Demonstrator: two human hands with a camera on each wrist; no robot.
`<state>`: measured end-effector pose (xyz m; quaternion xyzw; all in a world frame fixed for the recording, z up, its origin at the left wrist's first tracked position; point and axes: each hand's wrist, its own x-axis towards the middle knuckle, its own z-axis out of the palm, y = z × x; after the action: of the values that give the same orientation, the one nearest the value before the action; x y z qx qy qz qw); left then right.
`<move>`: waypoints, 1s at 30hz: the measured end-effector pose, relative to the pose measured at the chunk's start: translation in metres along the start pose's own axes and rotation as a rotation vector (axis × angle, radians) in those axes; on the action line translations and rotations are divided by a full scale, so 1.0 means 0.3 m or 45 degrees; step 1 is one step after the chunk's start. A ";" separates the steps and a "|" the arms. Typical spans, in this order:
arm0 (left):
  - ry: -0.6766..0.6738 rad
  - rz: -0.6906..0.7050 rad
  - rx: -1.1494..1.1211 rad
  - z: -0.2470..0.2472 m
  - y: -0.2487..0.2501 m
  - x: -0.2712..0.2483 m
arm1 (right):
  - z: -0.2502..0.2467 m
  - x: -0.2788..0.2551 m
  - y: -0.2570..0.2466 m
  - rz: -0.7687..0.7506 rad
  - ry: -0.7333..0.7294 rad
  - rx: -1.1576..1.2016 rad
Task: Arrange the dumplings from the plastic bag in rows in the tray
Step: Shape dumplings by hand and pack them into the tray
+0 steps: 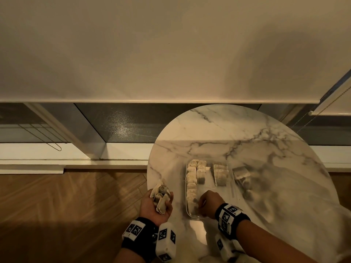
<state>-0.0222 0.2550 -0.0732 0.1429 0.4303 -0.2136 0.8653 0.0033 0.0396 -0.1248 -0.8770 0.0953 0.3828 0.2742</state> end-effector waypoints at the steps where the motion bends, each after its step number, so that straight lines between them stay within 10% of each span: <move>1: 0.006 0.000 -0.001 0.002 -0.002 0.000 | 0.002 0.004 -0.003 0.016 -0.005 -0.003; 30: 0.098 0.034 0.073 0.041 -0.113 -0.007 | 0.055 0.041 0.005 -0.015 0.090 -0.047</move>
<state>-0.0315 0.2209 -0.0665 0.1814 0.4550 -0.2085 0.8465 0.0010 0.0480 -0.1433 -0.8954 0.0927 0.3517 0.2567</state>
